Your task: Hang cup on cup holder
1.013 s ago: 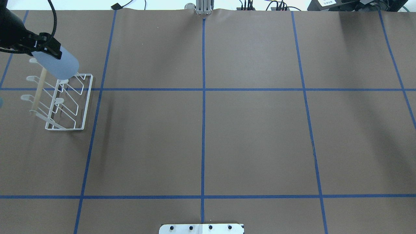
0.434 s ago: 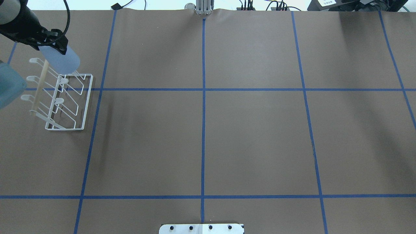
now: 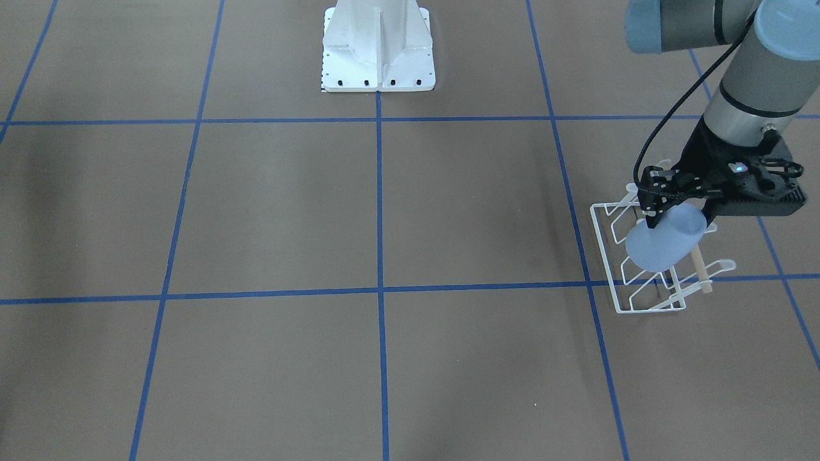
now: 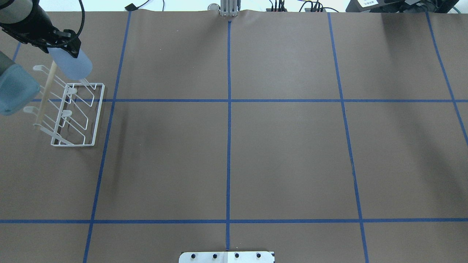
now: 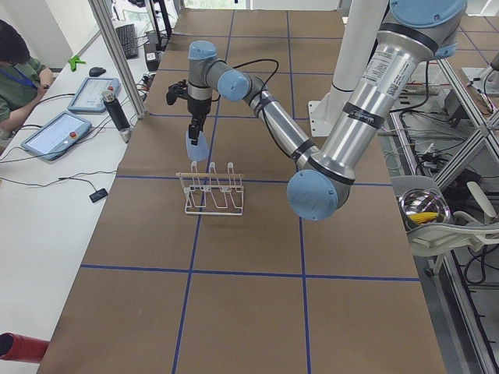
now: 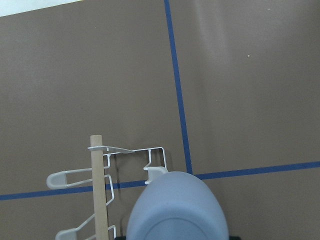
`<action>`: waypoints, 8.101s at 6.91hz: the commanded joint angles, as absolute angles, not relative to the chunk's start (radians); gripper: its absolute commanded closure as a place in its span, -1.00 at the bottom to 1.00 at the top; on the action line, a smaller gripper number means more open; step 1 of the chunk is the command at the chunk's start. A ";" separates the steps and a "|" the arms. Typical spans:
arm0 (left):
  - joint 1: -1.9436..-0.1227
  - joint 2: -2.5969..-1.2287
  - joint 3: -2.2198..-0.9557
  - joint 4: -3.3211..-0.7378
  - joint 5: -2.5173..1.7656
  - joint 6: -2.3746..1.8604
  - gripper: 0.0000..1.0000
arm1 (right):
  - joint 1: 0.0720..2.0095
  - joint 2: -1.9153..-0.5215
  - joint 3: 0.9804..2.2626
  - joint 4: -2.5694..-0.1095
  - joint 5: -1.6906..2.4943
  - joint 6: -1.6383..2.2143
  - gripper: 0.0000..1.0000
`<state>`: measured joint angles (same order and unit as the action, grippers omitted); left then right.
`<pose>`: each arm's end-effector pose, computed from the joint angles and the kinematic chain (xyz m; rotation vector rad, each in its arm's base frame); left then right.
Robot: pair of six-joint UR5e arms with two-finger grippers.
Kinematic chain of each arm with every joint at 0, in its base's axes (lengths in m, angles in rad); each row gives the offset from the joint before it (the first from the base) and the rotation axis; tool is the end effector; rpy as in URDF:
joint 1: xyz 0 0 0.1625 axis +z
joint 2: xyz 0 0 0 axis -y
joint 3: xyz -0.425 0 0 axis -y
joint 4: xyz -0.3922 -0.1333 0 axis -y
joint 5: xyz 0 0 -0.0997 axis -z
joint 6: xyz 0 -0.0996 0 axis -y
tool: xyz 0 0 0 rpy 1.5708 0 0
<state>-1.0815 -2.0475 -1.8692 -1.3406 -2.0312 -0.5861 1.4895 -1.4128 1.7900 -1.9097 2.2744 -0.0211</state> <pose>0.2065 -0.5774 0.2903 0.2296 0.6592 0.0326 0.0253 -0.5379 0.5098 0.0155 -0.7047 -0.1116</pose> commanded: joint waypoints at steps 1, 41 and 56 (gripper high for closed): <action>-1.081 -2.048 -1.841 -1.356 -2.031 -0.586 1.00 | 1.489 -1.413 1.790 -1.908 2.276 -0.020 -1.00; -1.546 -1.592 -1.551 -1.540 -2.283 -0.123 -0.98 | 1.605 -1.640 1.743 -1.766 2.301 -0.041 -1.00; -1.546 -1.586 -1.540 -1.539 -2.283 -0.123 -0.97 | 1.597 -1.644 1.747 -1.756 2.301 -0.041 -1.00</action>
